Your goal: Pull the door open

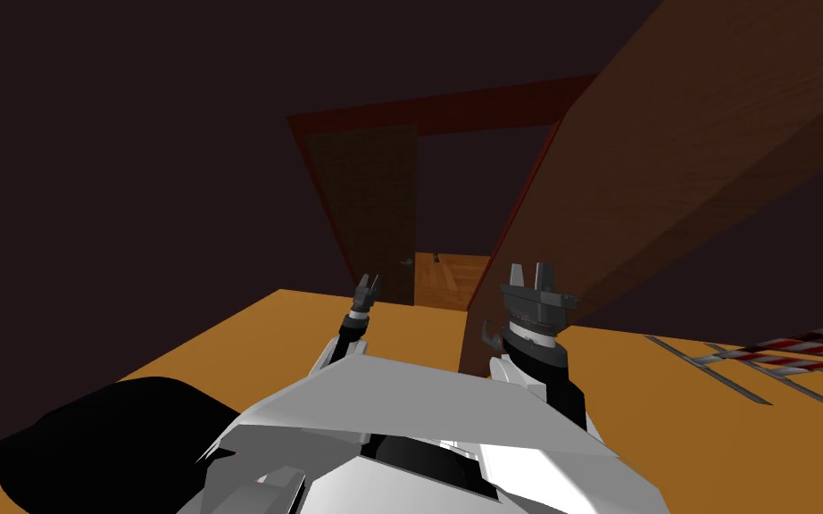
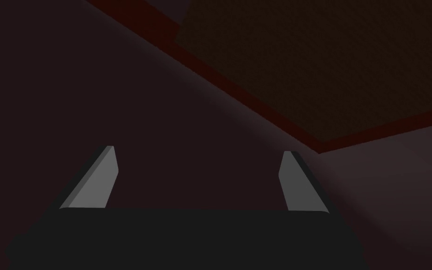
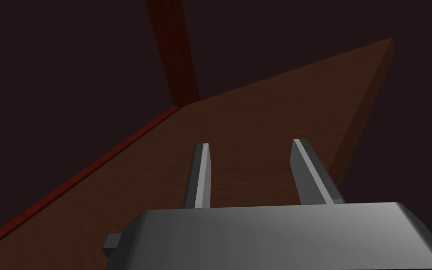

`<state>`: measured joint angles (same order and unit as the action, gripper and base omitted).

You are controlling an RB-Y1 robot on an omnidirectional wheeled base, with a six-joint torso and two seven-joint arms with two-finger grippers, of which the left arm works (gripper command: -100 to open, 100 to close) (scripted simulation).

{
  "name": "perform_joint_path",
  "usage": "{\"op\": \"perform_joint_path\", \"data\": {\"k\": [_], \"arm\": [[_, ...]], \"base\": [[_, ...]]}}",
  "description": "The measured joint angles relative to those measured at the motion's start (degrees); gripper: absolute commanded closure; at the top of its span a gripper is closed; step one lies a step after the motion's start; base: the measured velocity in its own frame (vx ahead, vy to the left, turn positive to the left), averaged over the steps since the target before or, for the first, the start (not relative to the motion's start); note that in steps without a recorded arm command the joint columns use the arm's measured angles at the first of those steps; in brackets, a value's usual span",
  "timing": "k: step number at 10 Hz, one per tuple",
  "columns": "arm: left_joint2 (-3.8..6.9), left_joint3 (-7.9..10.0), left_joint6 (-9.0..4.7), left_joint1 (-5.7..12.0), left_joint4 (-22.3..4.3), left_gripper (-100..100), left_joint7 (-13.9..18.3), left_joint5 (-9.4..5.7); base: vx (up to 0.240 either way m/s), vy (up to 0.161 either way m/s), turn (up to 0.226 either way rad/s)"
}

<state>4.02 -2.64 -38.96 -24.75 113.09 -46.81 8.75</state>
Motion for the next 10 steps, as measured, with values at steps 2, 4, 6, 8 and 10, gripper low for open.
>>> {"op": "perform_joint_path", "data": {"k": [2, 4, 6, 8, 10], "arm": [[0.11, 0.19, -0.27, 0.48, -1.67, -100, -2.70, 0.68], [0.03, 0.13, -0.44, 0.93, -3.32, -100, -5.73, 1.65], [0.14, 0.19, -0.45, 1.07, -4.19, -100, -8.17, 2.25], [0.06, 0.26, -1.17, 1.54, -6.26, -100, -11.01, 3.04], [-0.17, 0.10, -1.15, 1.97, -7.86, -100, -14.18, 4.13]], "base": [[0.060, 0.010, -0.002], [0.060, 0.014, 0.000], [0.069, 0.018, 0.000], [0.062, 0.008, 0.000], [0.085, 0.006, 0.000]]}}
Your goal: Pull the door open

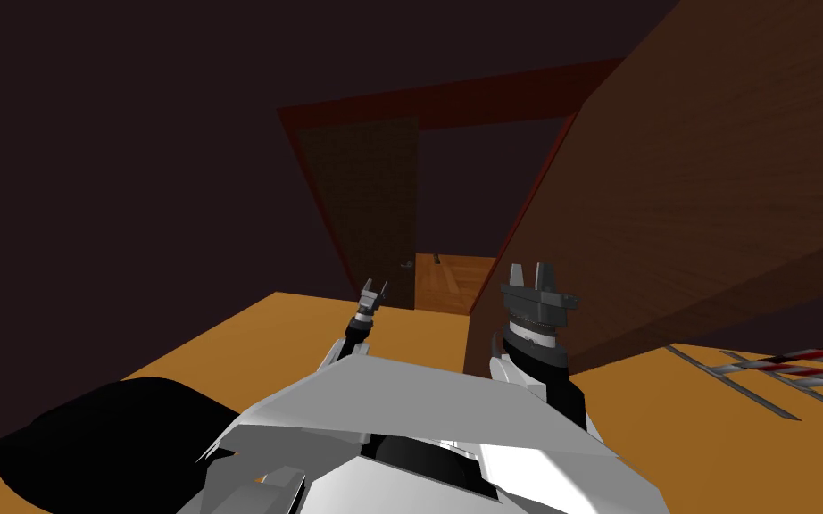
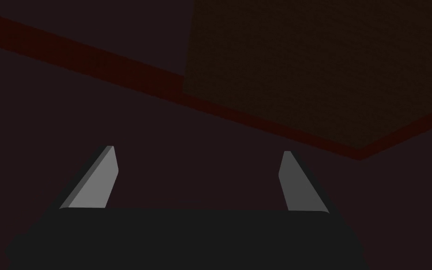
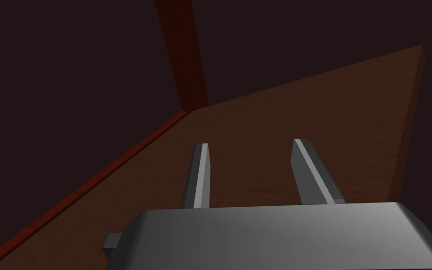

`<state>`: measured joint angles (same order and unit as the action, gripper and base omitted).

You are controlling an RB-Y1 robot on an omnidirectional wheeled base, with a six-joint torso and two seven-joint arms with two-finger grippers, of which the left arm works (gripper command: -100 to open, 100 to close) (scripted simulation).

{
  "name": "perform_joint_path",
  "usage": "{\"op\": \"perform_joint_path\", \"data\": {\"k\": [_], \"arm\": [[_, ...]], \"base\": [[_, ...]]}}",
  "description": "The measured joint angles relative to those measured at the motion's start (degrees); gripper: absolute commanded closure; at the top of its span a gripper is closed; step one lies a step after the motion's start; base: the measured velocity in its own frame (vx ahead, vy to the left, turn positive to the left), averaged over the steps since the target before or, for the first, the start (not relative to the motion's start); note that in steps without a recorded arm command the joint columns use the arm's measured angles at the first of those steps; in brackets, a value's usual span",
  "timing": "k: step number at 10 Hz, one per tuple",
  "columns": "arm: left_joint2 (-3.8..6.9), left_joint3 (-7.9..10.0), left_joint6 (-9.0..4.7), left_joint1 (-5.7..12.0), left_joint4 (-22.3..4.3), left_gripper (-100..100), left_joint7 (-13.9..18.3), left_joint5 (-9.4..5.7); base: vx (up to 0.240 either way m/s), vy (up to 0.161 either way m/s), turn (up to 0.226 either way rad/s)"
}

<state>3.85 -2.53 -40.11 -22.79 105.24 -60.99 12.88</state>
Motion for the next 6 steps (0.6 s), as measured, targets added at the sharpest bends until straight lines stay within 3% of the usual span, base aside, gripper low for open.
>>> {"op": "perform_joint_path", "data": {"k": [6], "arm": [[0.13, 0.37, -0.74, 1.27, -4.87, -100, -8.55, 2.39]], "base": [[0.071, 0.007, 0.005]]}}
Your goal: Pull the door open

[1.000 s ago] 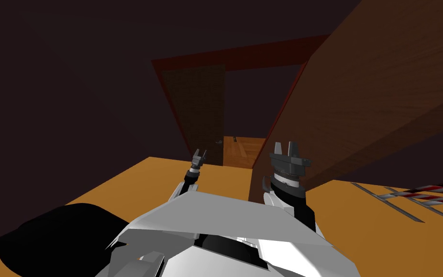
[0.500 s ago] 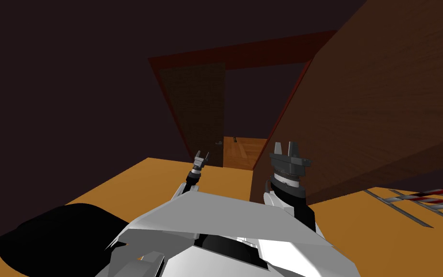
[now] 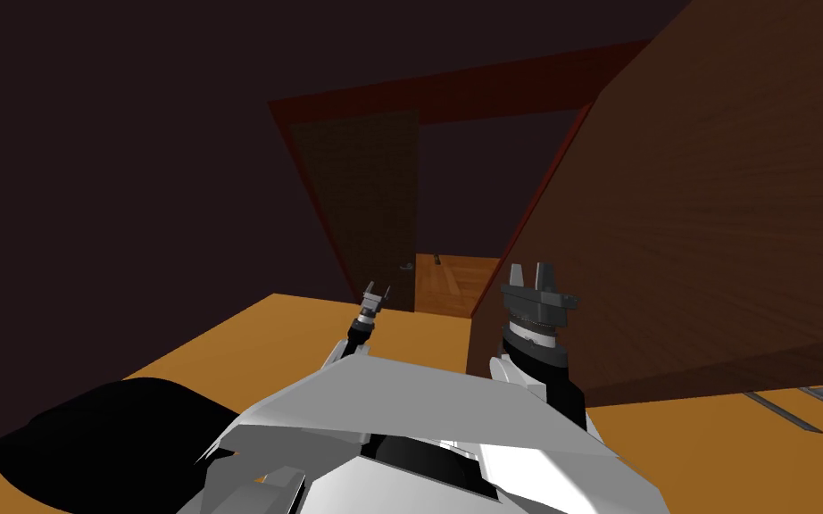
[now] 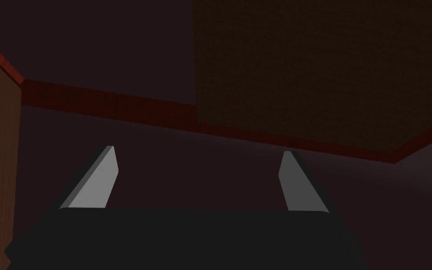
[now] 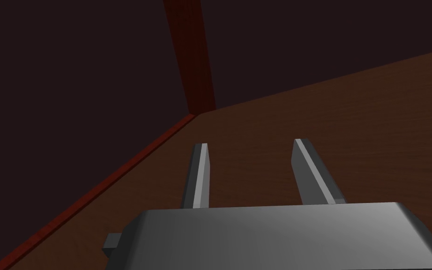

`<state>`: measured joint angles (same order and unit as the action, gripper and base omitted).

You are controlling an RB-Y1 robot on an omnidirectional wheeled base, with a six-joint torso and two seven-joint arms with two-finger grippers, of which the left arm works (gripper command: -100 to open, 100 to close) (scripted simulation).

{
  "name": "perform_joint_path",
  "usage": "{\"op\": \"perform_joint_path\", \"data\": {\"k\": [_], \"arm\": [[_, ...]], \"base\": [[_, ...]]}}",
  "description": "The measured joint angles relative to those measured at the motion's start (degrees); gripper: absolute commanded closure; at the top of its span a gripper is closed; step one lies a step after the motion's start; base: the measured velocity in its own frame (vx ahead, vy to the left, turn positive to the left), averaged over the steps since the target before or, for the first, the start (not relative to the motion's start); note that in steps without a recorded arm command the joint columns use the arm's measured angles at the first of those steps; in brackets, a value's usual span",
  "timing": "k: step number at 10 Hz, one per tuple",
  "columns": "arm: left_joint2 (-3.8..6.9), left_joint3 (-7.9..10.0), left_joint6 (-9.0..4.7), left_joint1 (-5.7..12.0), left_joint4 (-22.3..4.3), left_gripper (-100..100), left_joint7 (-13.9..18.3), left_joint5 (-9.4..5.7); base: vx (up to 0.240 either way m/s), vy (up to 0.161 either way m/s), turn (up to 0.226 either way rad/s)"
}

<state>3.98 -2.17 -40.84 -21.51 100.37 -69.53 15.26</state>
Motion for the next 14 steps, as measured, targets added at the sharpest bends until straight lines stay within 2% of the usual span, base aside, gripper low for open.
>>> {"op": "perform_joint_path", "data": {"k": [4, 6, 10, 14], "arm": [[-0.02, 0.16, -0.62, 0.66, -3.38, -100, -5.70, 1.76], [-0.27, 0.06, -0.50, 1.26, -4.62, -100, -8.31, 2.57], [-0.38, 0.39, -1.52, 2.22, -8.76, -100, -14.07, 4.25], [-0.72, 0.29, -1.79, 2.69, -11.25, -100, -19.42, 5.88]], "base": [[0.062, 0.001, 0.010], [0.064, 0.004, 0.019], [0.066, -0.003, 0.019], [0.060, -0.003, 0.024]]}}
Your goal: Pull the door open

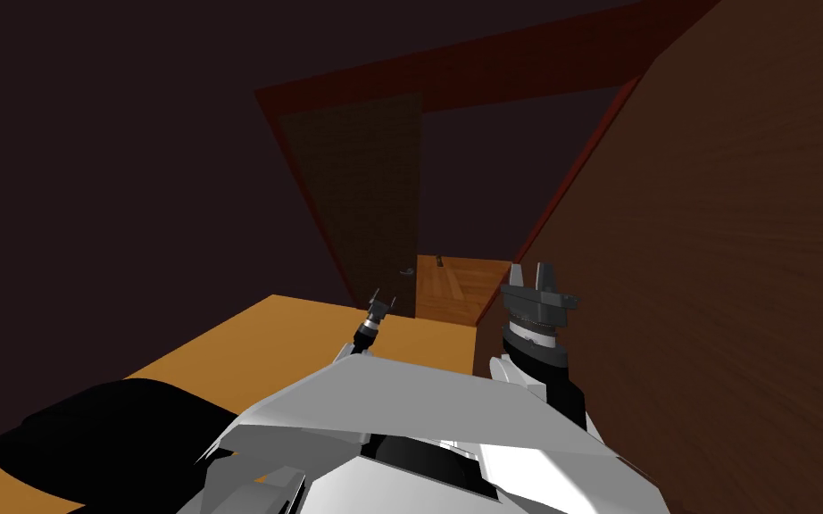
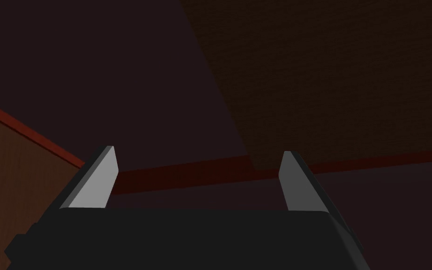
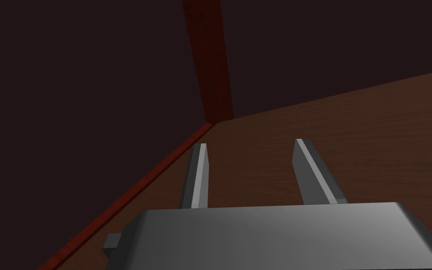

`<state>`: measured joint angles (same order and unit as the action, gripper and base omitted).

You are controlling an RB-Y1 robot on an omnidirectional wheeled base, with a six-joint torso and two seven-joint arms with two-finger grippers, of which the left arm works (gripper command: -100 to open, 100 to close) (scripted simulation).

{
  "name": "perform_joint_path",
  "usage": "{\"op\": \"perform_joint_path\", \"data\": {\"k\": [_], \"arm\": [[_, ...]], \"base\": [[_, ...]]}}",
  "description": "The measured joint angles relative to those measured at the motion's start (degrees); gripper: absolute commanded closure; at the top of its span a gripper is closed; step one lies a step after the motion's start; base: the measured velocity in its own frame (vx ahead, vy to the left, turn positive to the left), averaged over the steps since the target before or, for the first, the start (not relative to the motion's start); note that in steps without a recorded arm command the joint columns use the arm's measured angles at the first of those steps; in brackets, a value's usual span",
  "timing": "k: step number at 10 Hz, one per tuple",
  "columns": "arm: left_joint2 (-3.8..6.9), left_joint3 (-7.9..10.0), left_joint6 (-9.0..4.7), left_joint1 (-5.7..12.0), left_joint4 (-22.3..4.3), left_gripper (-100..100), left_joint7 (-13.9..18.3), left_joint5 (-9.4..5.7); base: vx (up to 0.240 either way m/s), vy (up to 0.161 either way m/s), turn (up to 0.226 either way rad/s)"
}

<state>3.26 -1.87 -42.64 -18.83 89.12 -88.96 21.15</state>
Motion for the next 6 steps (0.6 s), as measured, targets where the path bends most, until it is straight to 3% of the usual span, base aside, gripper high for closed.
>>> {"op": "perform_joint_path", "data": {"k": [6], "arm": [[-0.51, 0.20, -0.89, 1.36, -5.47, -100, -9.24, 2.77]], "base": [[0.075, -0.004, 0.041]]}}
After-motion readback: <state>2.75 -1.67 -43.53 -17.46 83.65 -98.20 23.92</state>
